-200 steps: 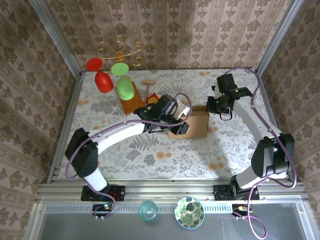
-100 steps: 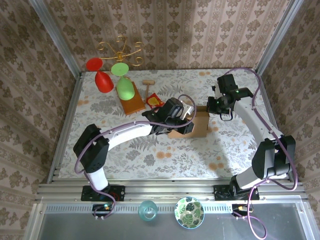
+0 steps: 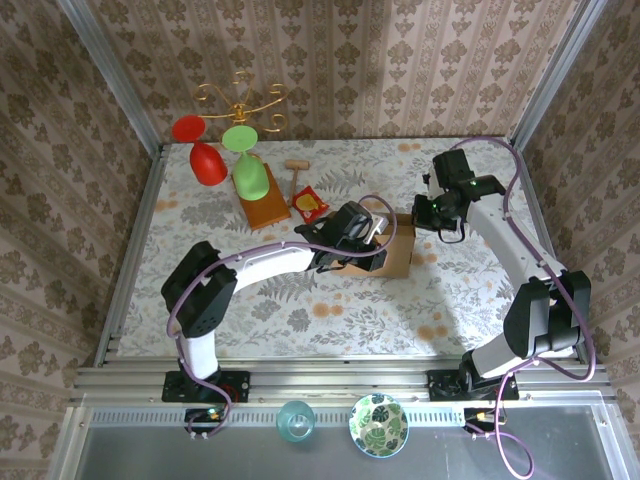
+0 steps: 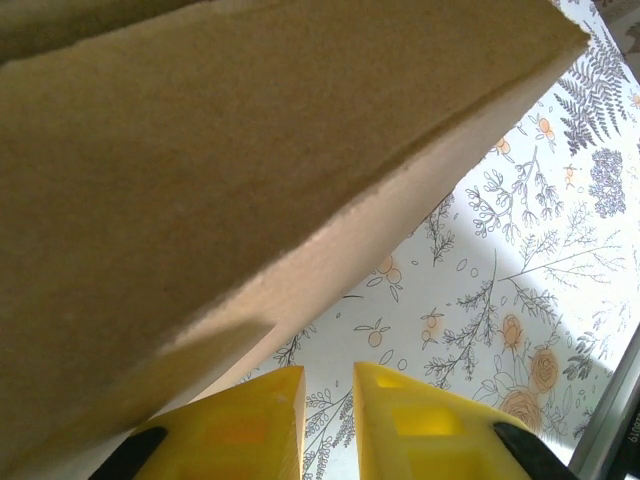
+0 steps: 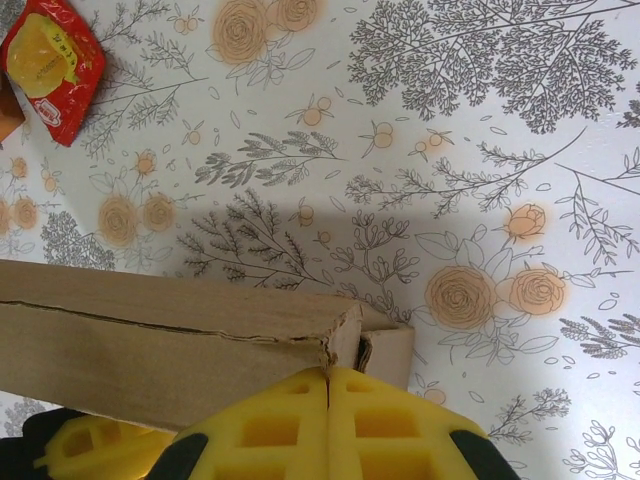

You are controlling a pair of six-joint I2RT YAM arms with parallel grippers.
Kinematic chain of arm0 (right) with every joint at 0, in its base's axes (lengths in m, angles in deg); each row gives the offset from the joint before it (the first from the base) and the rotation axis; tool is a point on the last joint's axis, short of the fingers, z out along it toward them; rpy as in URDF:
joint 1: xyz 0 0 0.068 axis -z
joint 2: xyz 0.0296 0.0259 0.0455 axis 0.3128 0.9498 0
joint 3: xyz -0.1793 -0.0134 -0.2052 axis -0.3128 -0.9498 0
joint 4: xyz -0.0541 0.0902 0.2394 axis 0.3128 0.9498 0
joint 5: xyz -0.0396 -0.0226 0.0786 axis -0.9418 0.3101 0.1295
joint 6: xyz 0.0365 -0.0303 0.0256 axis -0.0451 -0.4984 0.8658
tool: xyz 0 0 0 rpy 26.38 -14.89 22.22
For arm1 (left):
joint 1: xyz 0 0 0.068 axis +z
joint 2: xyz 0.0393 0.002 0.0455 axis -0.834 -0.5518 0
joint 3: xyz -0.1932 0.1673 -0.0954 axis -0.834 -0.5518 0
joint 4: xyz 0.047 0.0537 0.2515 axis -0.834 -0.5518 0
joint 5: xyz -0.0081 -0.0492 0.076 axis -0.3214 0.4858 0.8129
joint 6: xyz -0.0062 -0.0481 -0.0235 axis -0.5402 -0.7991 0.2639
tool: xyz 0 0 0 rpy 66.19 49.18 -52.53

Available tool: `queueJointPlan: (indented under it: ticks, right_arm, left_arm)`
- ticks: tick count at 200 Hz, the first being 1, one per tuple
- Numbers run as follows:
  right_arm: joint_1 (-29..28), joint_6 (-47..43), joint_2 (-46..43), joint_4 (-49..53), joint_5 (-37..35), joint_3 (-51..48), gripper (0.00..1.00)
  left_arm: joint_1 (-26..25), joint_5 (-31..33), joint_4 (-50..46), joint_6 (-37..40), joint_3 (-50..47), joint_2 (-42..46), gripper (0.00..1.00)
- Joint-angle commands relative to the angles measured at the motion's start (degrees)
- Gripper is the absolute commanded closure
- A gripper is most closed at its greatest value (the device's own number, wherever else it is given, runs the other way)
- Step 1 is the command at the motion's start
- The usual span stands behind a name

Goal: Fold the paper box

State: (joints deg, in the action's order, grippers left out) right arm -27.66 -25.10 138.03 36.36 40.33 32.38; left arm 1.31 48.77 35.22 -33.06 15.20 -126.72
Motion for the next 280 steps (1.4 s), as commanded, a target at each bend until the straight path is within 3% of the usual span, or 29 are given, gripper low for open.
queueJointPlan:
  ticks: [1,108,201,280]
  right_arm:
    - [-0.73,1.47,-1.63,1.82,1.02,0.91,1.0]
    - [-1.56,3.34,-6.87,-5.35,0.09,-9.05,1.0]
    - [-3.21,6.74,-6.87,-7.42,-0.26,-10.01,1.0]
    - [-5.5,7.94,-13.84,-13.81,-2.57,-18.21,1.0]
  left_arm:
    - [-0.35,0.58,1.82,-0.88,1.38,-1.07,0.79]
    - [-0.47,0.95,1.61,-0.22,0.89,-1.07,0.8]
    - [-0.7,0.84,1.94,-0.22,1.4,-1.87,0.8]
    - [-1.05,1.23,2.44,-0.29,0.9,-2.13,0.8]
